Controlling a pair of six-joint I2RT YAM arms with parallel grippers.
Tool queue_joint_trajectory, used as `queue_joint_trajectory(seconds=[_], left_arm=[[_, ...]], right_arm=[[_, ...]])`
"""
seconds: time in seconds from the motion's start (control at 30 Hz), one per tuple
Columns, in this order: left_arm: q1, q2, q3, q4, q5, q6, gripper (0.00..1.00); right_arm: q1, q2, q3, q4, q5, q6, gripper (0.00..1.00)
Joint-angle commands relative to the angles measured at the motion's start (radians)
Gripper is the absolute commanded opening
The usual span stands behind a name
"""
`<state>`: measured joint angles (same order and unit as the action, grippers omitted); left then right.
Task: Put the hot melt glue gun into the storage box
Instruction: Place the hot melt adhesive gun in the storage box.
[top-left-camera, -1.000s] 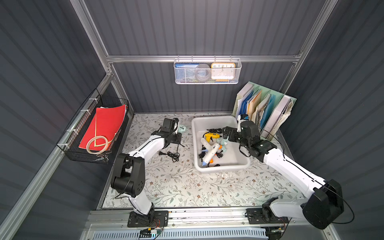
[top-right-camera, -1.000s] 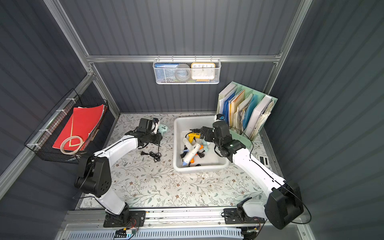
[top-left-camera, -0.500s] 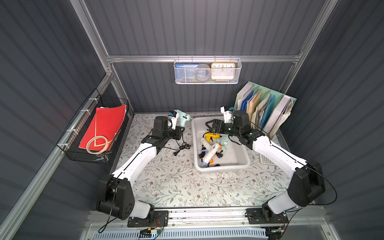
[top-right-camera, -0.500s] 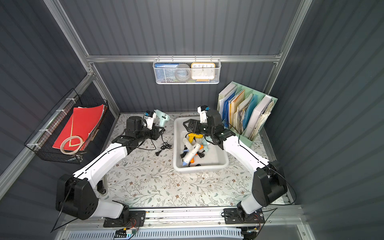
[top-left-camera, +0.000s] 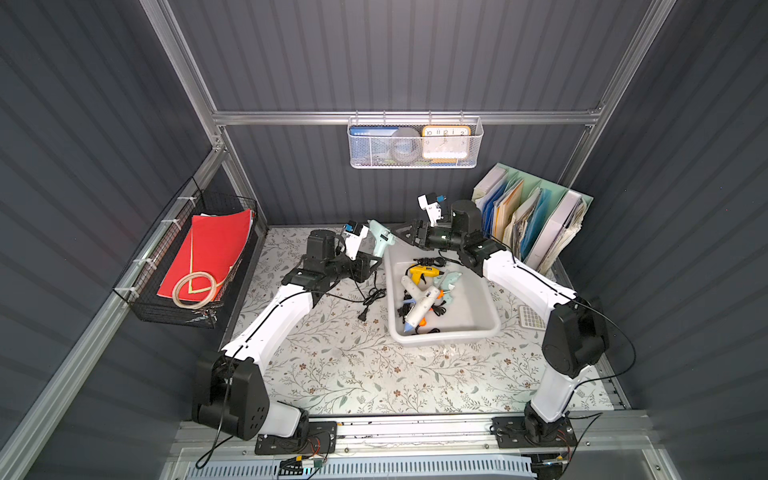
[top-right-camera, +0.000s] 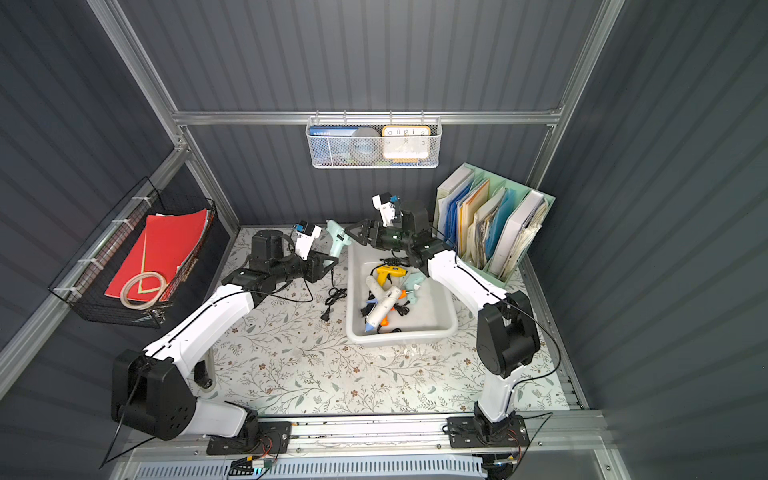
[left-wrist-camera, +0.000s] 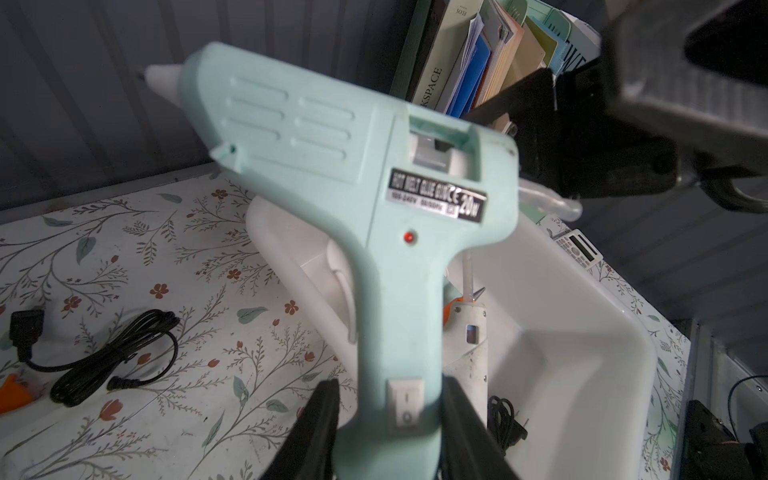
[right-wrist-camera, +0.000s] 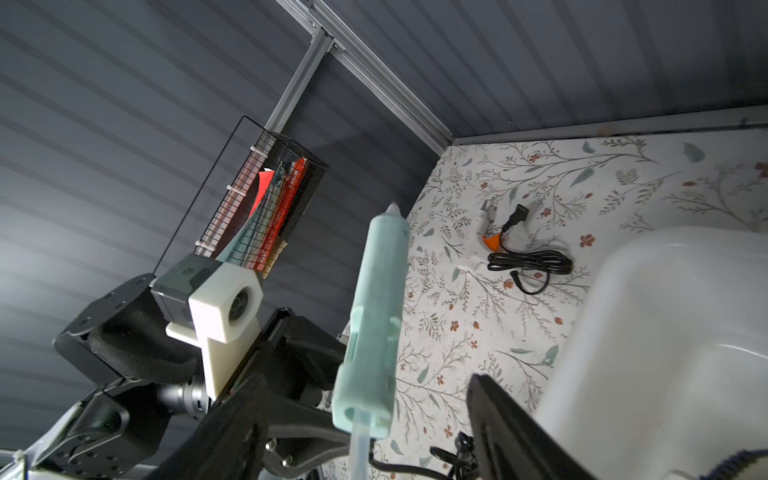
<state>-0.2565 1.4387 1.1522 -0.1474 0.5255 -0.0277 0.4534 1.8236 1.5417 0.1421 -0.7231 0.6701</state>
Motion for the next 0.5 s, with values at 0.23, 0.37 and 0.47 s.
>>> queue_joint_trajectory(seconds=[0.23, 0.37, 0.47], left_arm=[[-0.004, -0.004, 0.046, -0.007, 0.05, 0.028, 0.0], [-0.004, 0.004, 0.051, -0.009, 0.053, 0.028, 0.0], [-0.004, 0.007, 0.052, -0.012, 0.053, 0.028, 0.0]], right_arm=[[0.029, 0.071, 0.076, 0.006, -0.045, 0.042, 0.69], [0.041, 0.089, 0.093, -0.005, -0.044, 0.039, 0.61], [0.046, 0.099, 0.102, -0.006, -0.044, 0.042, 0.55]])
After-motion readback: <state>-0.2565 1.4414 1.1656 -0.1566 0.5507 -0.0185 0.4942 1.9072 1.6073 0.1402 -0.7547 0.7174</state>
